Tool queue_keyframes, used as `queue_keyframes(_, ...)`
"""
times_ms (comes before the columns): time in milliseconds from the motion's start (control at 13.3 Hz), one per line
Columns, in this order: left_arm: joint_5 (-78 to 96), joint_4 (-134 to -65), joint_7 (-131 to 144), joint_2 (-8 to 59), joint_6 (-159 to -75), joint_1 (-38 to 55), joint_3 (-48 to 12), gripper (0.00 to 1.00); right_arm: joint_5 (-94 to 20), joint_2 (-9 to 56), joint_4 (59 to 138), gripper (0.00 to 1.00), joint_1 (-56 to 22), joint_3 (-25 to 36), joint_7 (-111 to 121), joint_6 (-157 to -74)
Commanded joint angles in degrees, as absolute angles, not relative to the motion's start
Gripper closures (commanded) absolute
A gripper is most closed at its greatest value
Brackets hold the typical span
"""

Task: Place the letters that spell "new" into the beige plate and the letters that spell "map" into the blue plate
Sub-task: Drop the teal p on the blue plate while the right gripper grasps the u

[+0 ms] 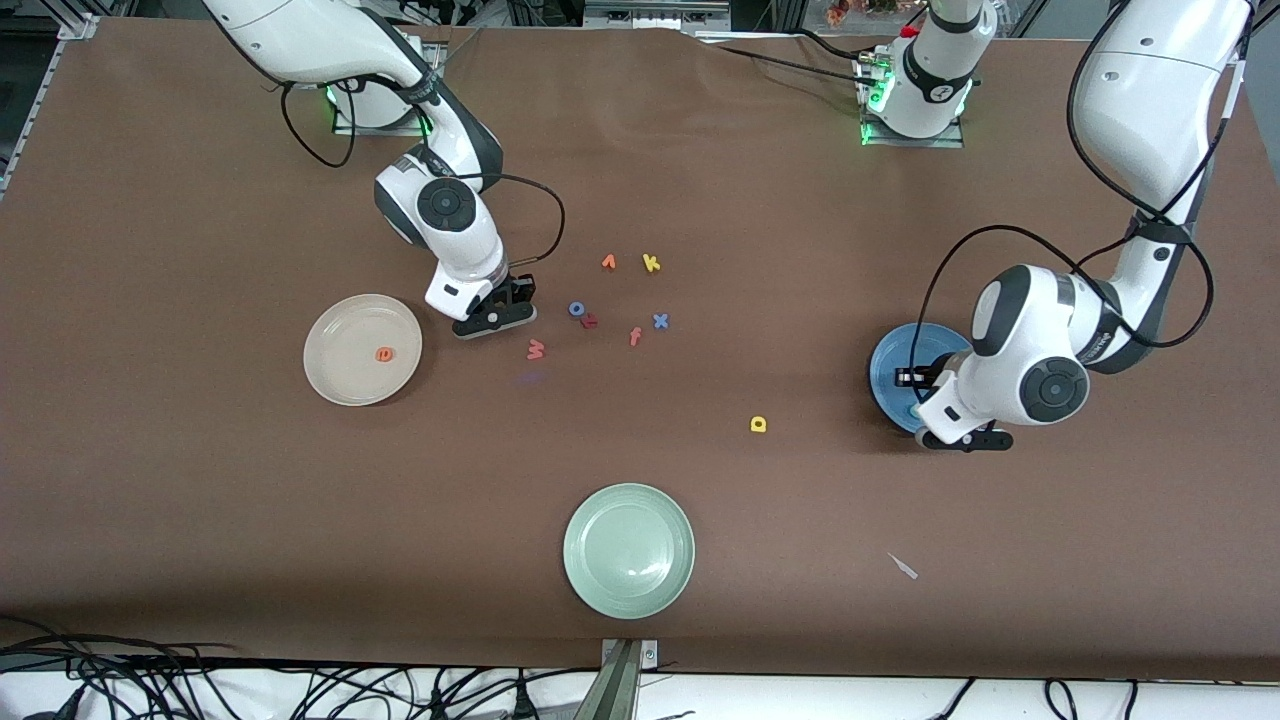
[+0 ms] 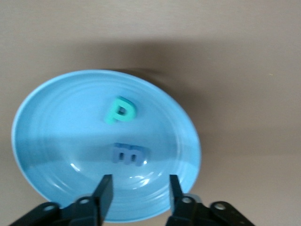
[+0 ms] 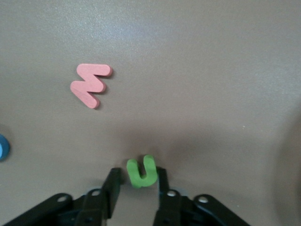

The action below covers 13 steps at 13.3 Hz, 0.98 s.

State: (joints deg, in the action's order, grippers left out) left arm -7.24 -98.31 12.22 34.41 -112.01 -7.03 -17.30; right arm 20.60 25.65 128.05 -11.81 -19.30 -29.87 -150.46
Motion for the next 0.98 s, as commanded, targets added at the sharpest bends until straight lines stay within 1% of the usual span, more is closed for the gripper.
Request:
queue_keyframes(0, -8.5, -97.8, 12.8, 33.6, -111.4, -6.0, -18.2, 0.0, 22.1, 25.1, 128.6, 0.74, -11.7, -19.3, -30.9, -151.5)
queue_keyframes(75, -8.6, -97.6, 12.0, 33.6, -111.5, -5.5, -18.6, 0.0, 22.1, 24.4, 128.3, 0.76, -11.7, -19.2, -30.2, -151.0)
queue_keyframes(150, -8.4, -95.6, 12.0, 33.8, -111.5, -5.1, -19.2, 0.0, 22.1, 23.0, 128.2, 0.76, -11.6, -18.5, -28.8, -150.6)
queue_keyframes(301, -8.8, -92.7, 13.0, 34.5, -111.8, -0.6, -19.3, 0.0, 21.3, 19.3, 127.8, 0.76, -11.4, -15.5, -20.5, -146.2)
queue_keyframes(376, -8.6, -91.0, 12.9, 36.0, -112.1, 1.4, -19.2, 0.0, 21.0, 17.6, 127.7, 0.76, -11.2, -13.7, -15.5, -144.4)
queue_keyframes(526, -8.5, -85.5, 12.8, 40.1, -114.4, 3.2, -19.3, 0.0, 20.9, 14.6, 127.8, 0.76, -10.4, -10.5, -7.4, -141.8)
queue_keyframes(676, -9.0, -85.0, 12.8, 42.4, -122.0, 5.8, -19.2, 0.0, 21.0, 13.1, 127.8, 0.75, -10.1, -6.6, -0.7, -139.9)
queue_keyframes(752, -9.1, -85.3, 12.9, 43.1, -126.2, 7.6, -18.9, 0.0, 21.0, 13.3, 128.2, 0.61, -10.0, -4.6, 1.7, -140.2)
queue_keyframes(827, -9.1, -85.4, 12.7, 44.1, -128.6, 8.3, -18.5, 0.0, 20.9, 13.5, 128.3, 0.46, -9.9, -4.3, 1.2, -140.3)
queue_keyframes(902, -10.1, -85.4, 12.8, 45.1, -130.8, 9.0, -18.5, 0.0, 20.0, 13.4, 128.2, 0.39, -9.9, -4.4, 0.1, -140.0)
